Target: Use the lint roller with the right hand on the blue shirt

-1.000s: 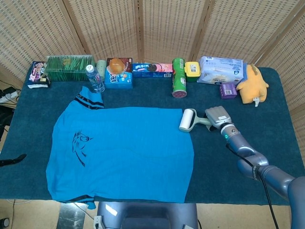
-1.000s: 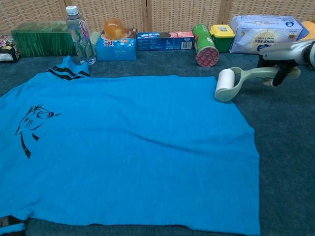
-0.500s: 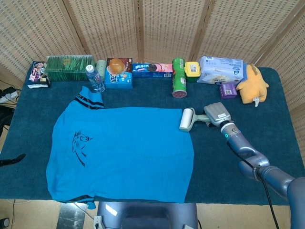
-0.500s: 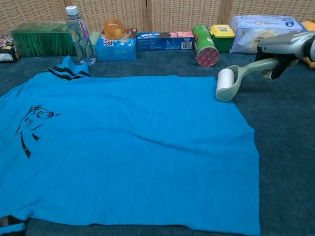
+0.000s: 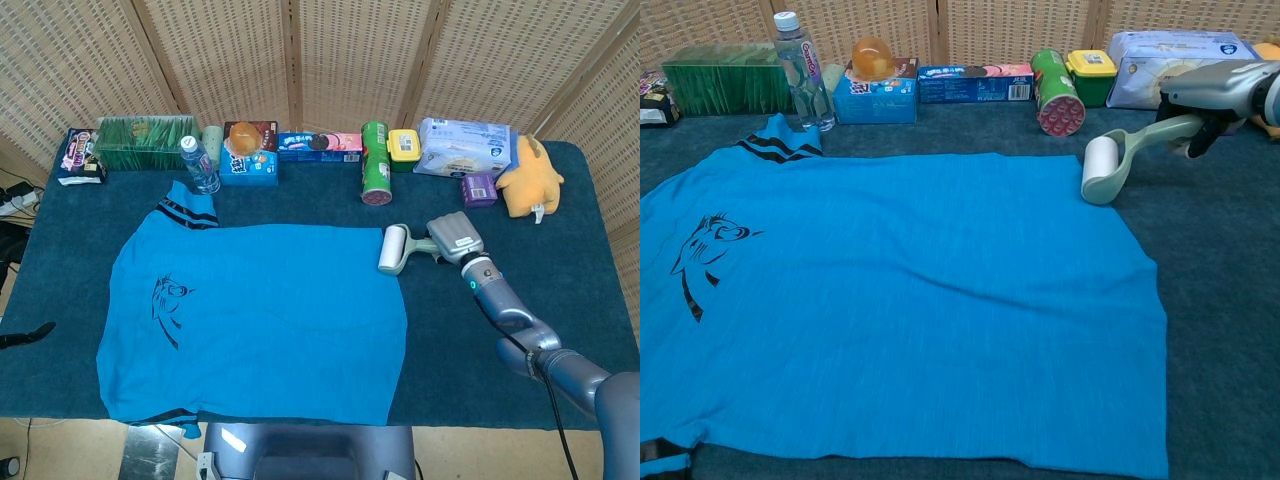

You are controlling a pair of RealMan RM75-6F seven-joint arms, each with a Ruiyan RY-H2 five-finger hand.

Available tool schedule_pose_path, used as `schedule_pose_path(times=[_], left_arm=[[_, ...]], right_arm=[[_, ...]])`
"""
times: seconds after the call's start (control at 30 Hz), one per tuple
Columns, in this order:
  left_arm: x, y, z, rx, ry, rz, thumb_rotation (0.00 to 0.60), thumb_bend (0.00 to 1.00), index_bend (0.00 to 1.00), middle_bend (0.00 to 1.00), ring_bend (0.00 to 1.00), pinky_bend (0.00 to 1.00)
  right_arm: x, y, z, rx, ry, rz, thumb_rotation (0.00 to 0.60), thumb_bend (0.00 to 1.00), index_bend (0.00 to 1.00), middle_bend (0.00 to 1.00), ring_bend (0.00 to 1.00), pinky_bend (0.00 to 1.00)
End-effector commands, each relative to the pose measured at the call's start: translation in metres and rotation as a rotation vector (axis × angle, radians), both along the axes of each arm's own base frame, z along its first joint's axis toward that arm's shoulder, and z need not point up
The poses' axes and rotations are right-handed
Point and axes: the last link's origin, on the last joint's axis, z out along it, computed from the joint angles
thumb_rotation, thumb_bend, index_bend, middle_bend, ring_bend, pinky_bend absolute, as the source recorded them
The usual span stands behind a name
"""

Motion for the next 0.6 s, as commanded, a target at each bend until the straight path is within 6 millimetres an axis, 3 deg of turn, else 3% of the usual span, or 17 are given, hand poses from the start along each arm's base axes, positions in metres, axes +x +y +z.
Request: schedule_pose_path(times=[0.03, 0.1, 0.2, 0.4, 0.6], left_arm=[[0.000, 0.000, 0.000, 0.000, -0.002, 0.000, 0.600, 0.08, 0.00, 0.00, 0.00, 0.02], [0.001, 0.000, 0.000, 0.001, -0.004, 0.000, 0.600, 0.08, 0.00, 0.00, 0.00, 0.02], [0.001, -0.001, -0.001, 0.000, -0.003, -0.001, 0.600, 0.08, 0.00, 0.00, 0.00, 0.02], [0.002, -0.001, -0.002, -0.003, -0.006, -0.002, 0.600, 0.08, 0.00, 0.00, 0.00, 0.02], [0.004, 0.000, -0.005, -0.008, -0.018, -0.011, 0.600, 0.08, 0.00, 0.00, 0.00, 0.02]], right_arm=[[-0.001, -0.001, 0.000, -0.026, 0.010, 0.006, 0.600, 0.52, 0.82, 0.85, 0.85, 1.00], [-0.001, 0.000, -0.001, -0.026, 0.010, 0.006, 0.600, 0.48, 0.86, 0.86, 0.86, 1.00], [0.000, 0.002, -0.002, -0.034, -0.006, 0.016, 0.600, 0.51, 0.92, 0.88, 0.89, 1.00], [0.003, 0.005, 0.000, -0.015, -0.055, 0.019, 0.600, 0.97, 0.95, 0.89, 0.90, 1.00], [0.007, 0.007, 0.012, 0.010, -0.125, 0.016, 0.600, 1.00, 0.95, 0.87, 0.88, 1.00]])
